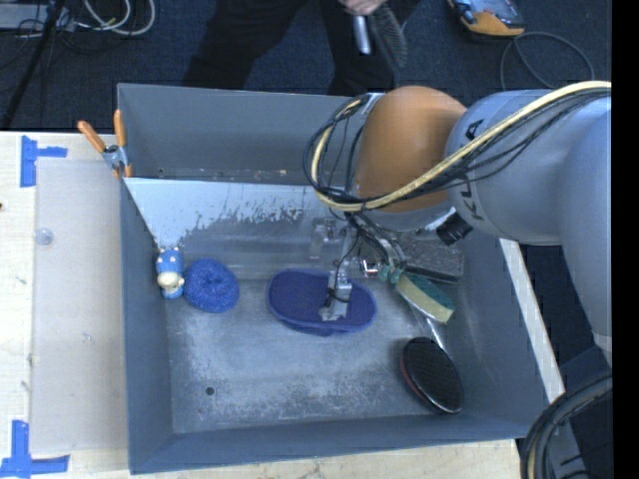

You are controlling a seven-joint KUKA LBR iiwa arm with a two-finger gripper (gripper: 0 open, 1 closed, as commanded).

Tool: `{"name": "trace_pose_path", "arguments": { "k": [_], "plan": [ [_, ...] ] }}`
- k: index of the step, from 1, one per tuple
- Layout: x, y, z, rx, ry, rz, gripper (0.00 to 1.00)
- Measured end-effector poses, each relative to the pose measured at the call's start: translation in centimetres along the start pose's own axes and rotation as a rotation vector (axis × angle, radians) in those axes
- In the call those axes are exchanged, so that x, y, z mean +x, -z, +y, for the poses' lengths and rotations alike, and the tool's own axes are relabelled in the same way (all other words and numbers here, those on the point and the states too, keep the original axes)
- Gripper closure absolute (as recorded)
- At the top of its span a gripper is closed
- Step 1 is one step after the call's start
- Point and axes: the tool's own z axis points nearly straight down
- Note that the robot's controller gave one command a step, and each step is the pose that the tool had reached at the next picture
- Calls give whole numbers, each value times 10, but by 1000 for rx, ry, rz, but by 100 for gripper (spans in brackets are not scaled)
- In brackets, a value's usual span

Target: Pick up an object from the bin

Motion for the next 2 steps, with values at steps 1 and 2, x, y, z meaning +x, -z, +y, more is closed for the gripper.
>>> {"name": "trace_pose_path", "arguments": {
  "k": [1, 2],
  "plan": [
    [-1, 5, 0, -1, -1, -7, 0],
    [-3, -42, -2, 0, 84, -7, 0]
  ]
}}
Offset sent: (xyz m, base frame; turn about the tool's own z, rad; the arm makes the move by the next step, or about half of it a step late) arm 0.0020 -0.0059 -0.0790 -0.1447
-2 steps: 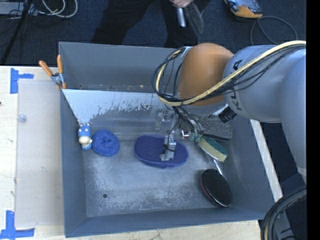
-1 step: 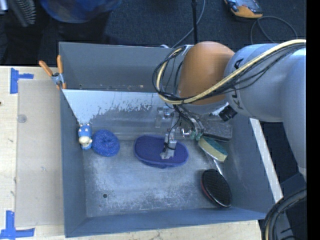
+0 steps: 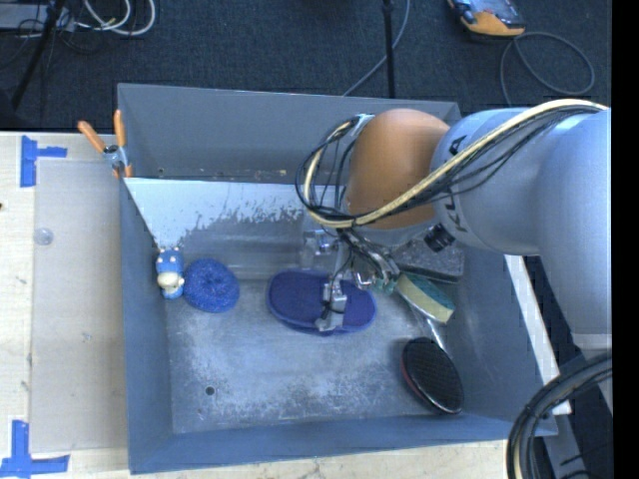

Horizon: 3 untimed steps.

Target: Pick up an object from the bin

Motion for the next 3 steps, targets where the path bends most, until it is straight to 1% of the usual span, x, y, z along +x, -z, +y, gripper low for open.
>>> {"name": "trace_pose_path", "arguments": {
  "k": [1, 2, 3],
  "plan": [
    [3, -29, -24, -4, -183, 8, 100],
    [3, -29, -24, -4, -184, 9, 100],
    [10, 9, -31, -3, -212, 20, 100]
  ]
}}
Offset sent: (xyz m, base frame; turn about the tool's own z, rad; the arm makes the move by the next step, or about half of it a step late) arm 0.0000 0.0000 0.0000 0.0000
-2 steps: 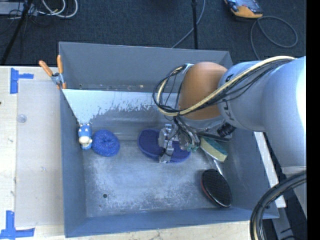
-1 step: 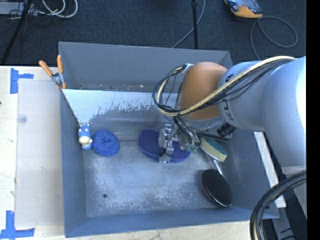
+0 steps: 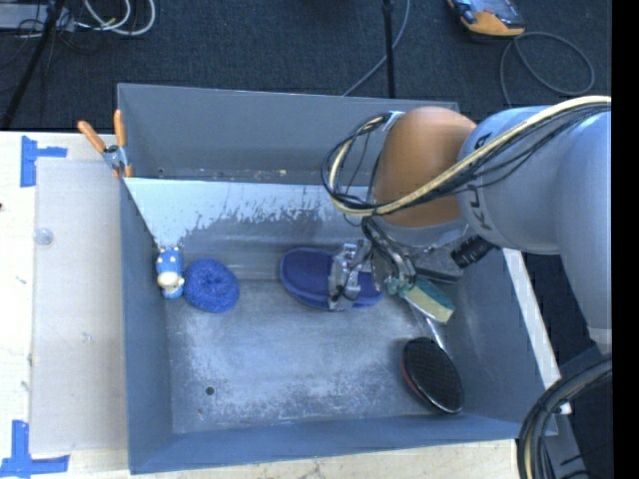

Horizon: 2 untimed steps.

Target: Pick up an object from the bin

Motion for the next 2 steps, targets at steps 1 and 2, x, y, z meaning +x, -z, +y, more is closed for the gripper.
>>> {"name": "trace_pose_path", "arguments": {
  "k": [1, 2],
  "plan": [
    [-2, 52, -3, -2, -14, -13, 0],
    [-1, 41, -3, -2, -15, -11, 0]
  ]
}}
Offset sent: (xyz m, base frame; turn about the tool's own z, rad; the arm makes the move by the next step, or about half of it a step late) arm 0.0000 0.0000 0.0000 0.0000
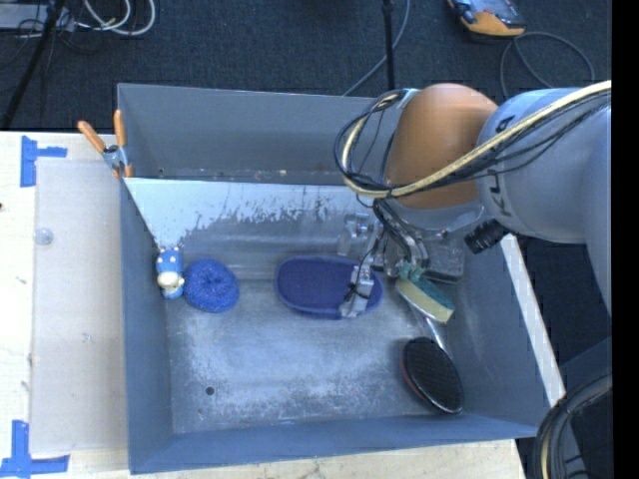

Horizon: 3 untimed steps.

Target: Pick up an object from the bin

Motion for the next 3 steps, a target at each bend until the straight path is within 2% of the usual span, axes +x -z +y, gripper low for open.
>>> {"name": "trace_pose_path", "arguments": {
  "k": [1, 2, 3],
  "plan": [
    [2, -56, 23, -1, 32, -7, 0],
    [4, -78, 18, -1, 191, 4, 100],
    [4, -78, 18, -1, 192, 4, 100]
  ]
}}
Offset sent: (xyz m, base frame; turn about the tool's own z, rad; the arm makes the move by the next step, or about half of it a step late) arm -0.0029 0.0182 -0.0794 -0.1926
